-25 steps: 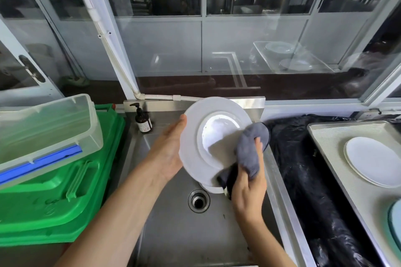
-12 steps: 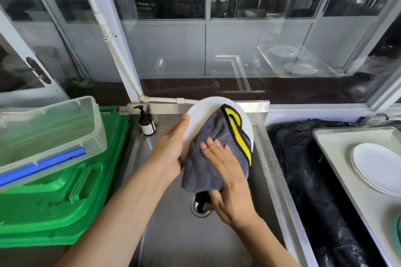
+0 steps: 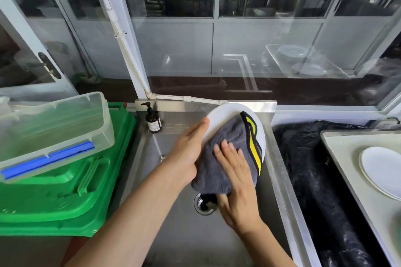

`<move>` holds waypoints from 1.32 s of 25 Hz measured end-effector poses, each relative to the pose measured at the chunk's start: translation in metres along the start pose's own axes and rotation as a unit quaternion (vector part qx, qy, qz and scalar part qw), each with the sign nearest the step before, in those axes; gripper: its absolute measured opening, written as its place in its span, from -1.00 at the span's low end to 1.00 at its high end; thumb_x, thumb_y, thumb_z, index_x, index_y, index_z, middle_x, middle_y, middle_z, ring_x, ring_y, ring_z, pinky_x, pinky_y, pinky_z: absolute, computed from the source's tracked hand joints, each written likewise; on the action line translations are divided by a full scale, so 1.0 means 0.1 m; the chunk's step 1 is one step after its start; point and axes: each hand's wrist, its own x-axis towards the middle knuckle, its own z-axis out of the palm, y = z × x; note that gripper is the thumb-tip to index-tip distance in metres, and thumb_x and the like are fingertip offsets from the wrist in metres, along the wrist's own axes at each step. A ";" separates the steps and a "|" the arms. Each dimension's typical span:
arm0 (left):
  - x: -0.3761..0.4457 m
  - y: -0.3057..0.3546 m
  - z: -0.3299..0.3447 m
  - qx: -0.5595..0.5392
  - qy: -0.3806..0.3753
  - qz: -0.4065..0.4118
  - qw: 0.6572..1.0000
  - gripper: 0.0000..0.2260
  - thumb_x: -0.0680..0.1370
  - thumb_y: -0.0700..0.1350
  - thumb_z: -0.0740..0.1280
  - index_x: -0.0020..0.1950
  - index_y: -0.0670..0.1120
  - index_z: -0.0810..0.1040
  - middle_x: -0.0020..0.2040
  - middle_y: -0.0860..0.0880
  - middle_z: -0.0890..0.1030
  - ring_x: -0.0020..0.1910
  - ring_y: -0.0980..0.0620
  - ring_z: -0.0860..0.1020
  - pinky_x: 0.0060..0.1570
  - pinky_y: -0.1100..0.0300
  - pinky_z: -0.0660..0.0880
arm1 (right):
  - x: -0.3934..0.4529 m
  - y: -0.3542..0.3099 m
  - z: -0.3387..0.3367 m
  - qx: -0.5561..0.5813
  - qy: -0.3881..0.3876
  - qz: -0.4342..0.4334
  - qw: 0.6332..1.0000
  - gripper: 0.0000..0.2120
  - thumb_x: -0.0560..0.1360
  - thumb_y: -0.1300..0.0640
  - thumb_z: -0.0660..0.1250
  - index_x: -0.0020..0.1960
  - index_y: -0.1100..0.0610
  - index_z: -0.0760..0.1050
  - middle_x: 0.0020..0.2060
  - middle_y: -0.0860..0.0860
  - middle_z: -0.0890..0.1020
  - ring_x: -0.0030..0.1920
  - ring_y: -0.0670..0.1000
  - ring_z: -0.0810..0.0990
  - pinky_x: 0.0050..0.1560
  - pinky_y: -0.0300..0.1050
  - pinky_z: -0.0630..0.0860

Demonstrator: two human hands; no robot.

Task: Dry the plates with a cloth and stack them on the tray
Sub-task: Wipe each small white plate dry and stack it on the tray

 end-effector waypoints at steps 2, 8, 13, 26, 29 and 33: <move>-0.05 -0.07 0.00 -0.034 -0.041 -0.020 0.998 -0.72 0.61 -0.11 0.35 -0.25 -0.03 0.76 -0.21 -0.04 0.75 -0.24 0.04 0.72 -0.26 0.19 0.66 | 0.31 -0.01 -0.08 0.015 0.027 0.037 0.999 -0.41 0.58 0.10 0.17 0.61 0.08 0.24 0.63 -0.05 0.22 0.64 0.06 0.14 0.63 0.15 0.01; -0.02 0.05 -0.02 -0.005 0.003 -0.014 1.000 -0.79 0.59 -0.03 0.38 -0.16 -0.05 0.74 -0.10 -0.11 0.75 -0.16 -0.05 0.70 -0.11 0.14 0.62 | 0.12 -0.02 -0.12 0.007 -0.031 -0.008 0.999 -0.43 0.68 -0.12 0.08 0.60 0.15 0.26 0.63 0.02 0.22 0.63 0.09 0.17 0.62 0.19 0.02; -0.07 -0.05 -0.09 -0.026 0.007 -0.051 0.998 -0.86 0.59 -0.03 0.38 0.00 -0.06 0.68 0.03 -0.13 0.73 -0.09 -0.08 0.71 -0.03 0.07 0.64 | -0.10 -0.04 -0.05 0.010 -0.018 0.005 1.000 -0.48 0.69 -0.05 0.08 0.58 0.15 0.31 0.61 0.02 0.27 0.61 0.09 0.23 0.57 0.27 0.15; -0.02 -0.16 -0.16 0.014 0.032 -0.059 0.998 -0.83 0.57 0.04 0.41 -0.05 -0.03 0.72 -0.16 -0.05 0.75 -0.25 0.01 0.72 -0.30 0.23 0.61 | -0.05 -0.04 0.02 0.022 -0.033 0.004 0.999 -0.43 0.57 0.06 0.17 0.57 0.15 0.33 0.60 0.03 0.30 0.61 0.08 0.23 0.57 0.29 0.15; -0.04 -0.21 -0.14 -0.034 -0.003 -0.053 0.998 -0.67 0.63 -0.09 0.31 -0.26 -0.04 0.77 -0.16 -0.09 0.75 -0.27 0.03 0.72 -0.31 0.24 0.62 | 0.34 -0.01 -0.06 0.025 -0.008 0.005 1.000 -0.44 0.57 0.01 0.13 0.53 0.16 0.40 0.57 0.04 0.34 0.61 0.07 0.22 0.61 0.21 0.07; -0.01 -0.12 -0.17 -0.015 -0.024 -0.016 0.999 -0.74 0.63 -0.14 0.31 -0.13 -0.07 0.77 -0.07 -0.11 0.74 -0.07 -0.04 0.71 0.04 0.09 0.60 | 0.74 0.13 -0.18 -0.004 0.023 -0.031 0.999 -0.47 0.55 0.00 0.15 0.46 0.14 0.47 0.51 0.01 0.44 0.58 0.02 0.29 0.60 0.18 0.10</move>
